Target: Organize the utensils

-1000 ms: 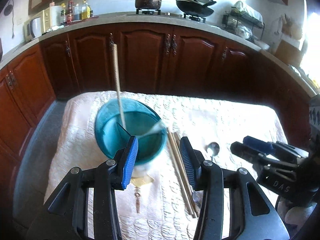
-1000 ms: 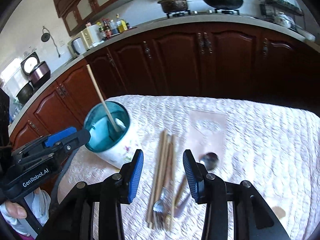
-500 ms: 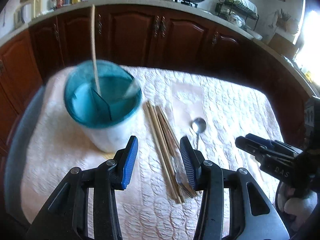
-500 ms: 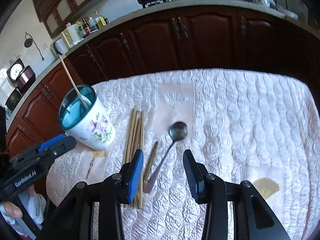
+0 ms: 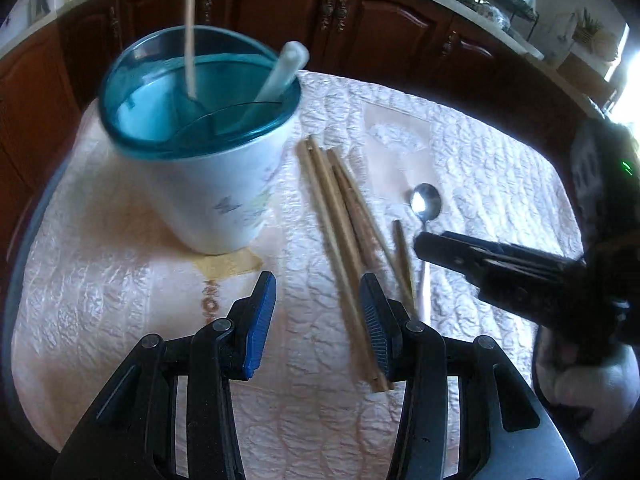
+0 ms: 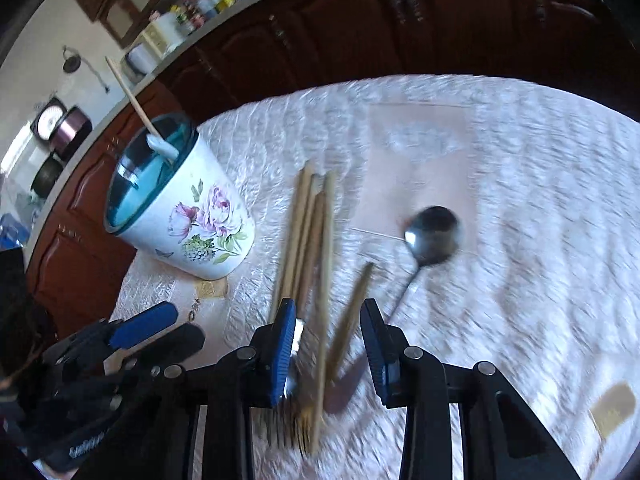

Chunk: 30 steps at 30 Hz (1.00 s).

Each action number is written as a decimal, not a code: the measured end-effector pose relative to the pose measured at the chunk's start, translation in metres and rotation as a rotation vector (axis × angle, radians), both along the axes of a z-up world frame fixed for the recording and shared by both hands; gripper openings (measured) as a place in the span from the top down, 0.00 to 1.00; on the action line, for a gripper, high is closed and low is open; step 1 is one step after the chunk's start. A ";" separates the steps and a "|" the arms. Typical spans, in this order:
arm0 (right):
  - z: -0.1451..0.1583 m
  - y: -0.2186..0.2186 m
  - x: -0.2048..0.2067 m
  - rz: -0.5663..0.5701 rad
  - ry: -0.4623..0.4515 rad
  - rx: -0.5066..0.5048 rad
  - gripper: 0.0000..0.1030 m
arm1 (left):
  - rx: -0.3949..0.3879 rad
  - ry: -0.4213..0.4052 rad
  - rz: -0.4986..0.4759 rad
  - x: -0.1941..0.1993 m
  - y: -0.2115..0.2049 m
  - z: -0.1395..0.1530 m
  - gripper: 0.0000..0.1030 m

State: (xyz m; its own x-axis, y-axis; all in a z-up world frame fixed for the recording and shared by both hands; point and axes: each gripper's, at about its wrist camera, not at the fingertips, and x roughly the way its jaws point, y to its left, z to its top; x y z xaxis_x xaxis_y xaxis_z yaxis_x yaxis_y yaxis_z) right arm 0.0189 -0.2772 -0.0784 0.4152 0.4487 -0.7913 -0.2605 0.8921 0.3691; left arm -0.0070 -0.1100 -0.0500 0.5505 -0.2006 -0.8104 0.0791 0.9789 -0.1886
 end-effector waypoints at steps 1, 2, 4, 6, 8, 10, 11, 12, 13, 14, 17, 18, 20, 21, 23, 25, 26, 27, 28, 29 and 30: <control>-0.004 0.007 0.007 0.011 0.006 -0.006 0.68 | -0.001 -0.001 0.005 0.000 0.003 0.000 0.58; -0.007 0.012 0.011 0.014 0.010 -0.013 0.68 | 0.000 -0.001 0.012 0.000 0.008 -0.001 0.58; -0.012 0.019 0.018 0.007 0.017 -0.027 0.68 | 0.010 0.001 0.019 -0.002 0.013 -0.002 0.58; -0.017 0.024 0.025 0.008 0.028 -0.032 0.68 | 0.014 0.004 0.025 -0.002 0.018 -0.004 0.58; -0.021 0.028 0.030 0.005 0.030 -0.069 0.68 | 0.012 0.010 0.031 -0.001 0.022 -0.007 0.58; -0.026 0.029 0.036 0.007 0.050 -0.060 0.68 | 0.003 0.022 0.038 0.002 0.025 -0.010 0.58; -0.028 0.029 0.037 0.007 0.065 -0.021 0.68 | -0.001 0.027 0.039 0.003 0.025 -0.012 0.58; -0.030 0.028 0.039 0.005 0.074 0.003 0.68 | -0.003 0.031 0.039 0.004 0.024 -0.013 0.58; -0.031 0.028 0.041 0.005 0.084 0.026 0.68 | -0.005 0.034 0.037 0.004 0.023 -0.015 0.58; -0.032 0.028 0.042 0.004 0.083 0.023 0.68 | -0.007 0.037 0.036 0.005 0.022 -0.016 0.58; -0.033 0.032 0.042 0.012 0.076 0.015 0.68 | -0.013 0.043 0.030 0.007 0.018 -0.019 0.58; -0.035 0.033 0.041 0.017 0.073 0.014 0.69 | -0.013 0.044 0.027 0.008 0.017 -0.019 0.58; -0.035 0.032 0.038 0.014 0.062 0.001 0.85 | -0.013 0.049 0.020 0.008 0.013 -0.021 0.58; -0.035 0.027 0.036 -0.007 0.062 0.018 0.88 | -0.012 0.053 0.016 0.009 0.011 -0.022 0.58; -0.037 0.018 0.034 -0.056 0.057 0.009 0.91 | -0.008 0.056 0.009 0.009 0.008 -0.023 0.58; -0.038 0.001 0.029 -0.101 0.068 0.035 0.91 | -0.009 0.055 0.002 0.010 0.006 -0.023 0.58; -0.039 -0.006 0.025 -0.111 0.074 0.048 0.91 | -0.011 0.056 -0.002 0.010 0.003 -0.024 0.58; -0.040 -0.015 0.019 -0.129 0.073 0.050 0.91 | -0.015 0.056 -0.006 0.010 0.002 -0.024 0.58; -0.040 -0.021 0.016 -0.140 0.072 0.055 0.91 | -0.020 0.057 -0.008 0.010 0.000 -0.024 0.58; -0.041 -0.030 0.010 -0.163 0.077 0.063 0.91 | -0.028 0.056 -0.010 0.012 -0.003 -0.026 0.58; -0.039 -0.035 0.006 -0.176 0.081 0.067 0.91 | -0.032 0.057 -0.011 0.013 -0.005 -0.027 0.58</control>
